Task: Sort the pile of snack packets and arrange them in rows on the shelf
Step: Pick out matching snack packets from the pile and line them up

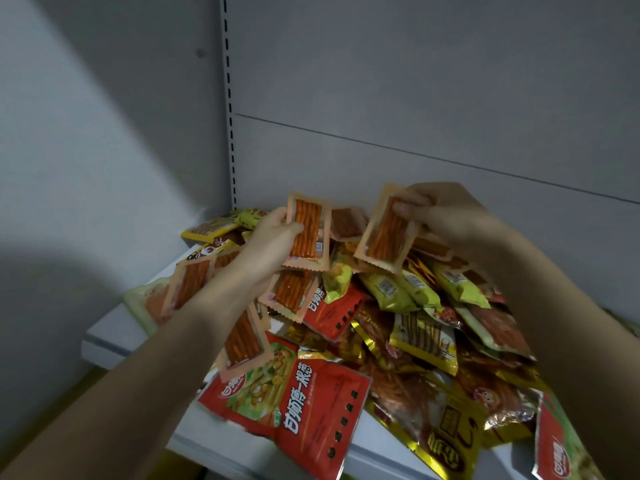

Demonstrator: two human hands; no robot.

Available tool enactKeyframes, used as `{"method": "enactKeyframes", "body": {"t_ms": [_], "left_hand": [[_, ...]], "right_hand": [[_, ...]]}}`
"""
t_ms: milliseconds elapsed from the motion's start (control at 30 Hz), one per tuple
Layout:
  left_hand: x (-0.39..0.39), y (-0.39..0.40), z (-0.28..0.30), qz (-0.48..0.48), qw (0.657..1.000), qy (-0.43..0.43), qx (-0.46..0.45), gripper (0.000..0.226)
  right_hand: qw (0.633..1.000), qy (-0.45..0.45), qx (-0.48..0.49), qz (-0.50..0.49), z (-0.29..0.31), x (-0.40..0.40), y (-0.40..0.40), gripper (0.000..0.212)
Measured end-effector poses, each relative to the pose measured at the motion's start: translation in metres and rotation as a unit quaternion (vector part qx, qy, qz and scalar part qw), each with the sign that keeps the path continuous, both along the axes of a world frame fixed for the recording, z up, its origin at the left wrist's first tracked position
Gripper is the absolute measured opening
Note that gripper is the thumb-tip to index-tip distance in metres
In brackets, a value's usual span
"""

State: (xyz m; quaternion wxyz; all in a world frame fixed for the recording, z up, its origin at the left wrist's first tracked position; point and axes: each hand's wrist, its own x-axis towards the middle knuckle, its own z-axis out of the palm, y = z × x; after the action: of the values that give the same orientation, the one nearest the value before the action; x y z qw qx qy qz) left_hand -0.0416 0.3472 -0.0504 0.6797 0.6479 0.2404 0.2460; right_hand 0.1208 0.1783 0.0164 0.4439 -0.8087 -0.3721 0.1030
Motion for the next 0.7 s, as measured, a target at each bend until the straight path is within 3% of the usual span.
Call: {"method": "enactKeyframes", "body": {"t_ms": [100,200,300,433,567,700], "left_hand": [[-0.016,-0.002,-0.002,-0.037,0.999,-0.002,-0.014,0.025],[-0.04,-0.005,-0.006,-0.096,0.995,-0.017,-0.033,0.031],[-0.069,0.003,-0.018,-0.036,0.999,-0.037,-0.001,0.025],[-0.116,0.021,-0.044,0.105,0.992,-0.011,0.064,0.016],[-0.147,0.023,-0.068,0.175,0.984,-0.012,-0.008,0.025],[-0.158,0.02,-0.082,0.209,0.976,-0.038,-0.043,0.039]], "right_hand": [[0.987,0.121,0.007,0.102,0.01,-0.024,0.01,0.008],[0.983,0.123,-0.011,0.137,-0.001,-0.056,0.039,0.006],[0.986,0.095,-0.011,0.139,-0.021,-0.084,0.068,0.007],[0.996,-0.062,-0.016,0.067,-0.051,-0.111,0.077,0.014],[0.98,-0.132,-0.123,0.077,-0.077,-0.147,0.071,0.027],[0.969,-0.133,-0.187,0.086,-0.098,-0.169,0.074,0.045]]}}
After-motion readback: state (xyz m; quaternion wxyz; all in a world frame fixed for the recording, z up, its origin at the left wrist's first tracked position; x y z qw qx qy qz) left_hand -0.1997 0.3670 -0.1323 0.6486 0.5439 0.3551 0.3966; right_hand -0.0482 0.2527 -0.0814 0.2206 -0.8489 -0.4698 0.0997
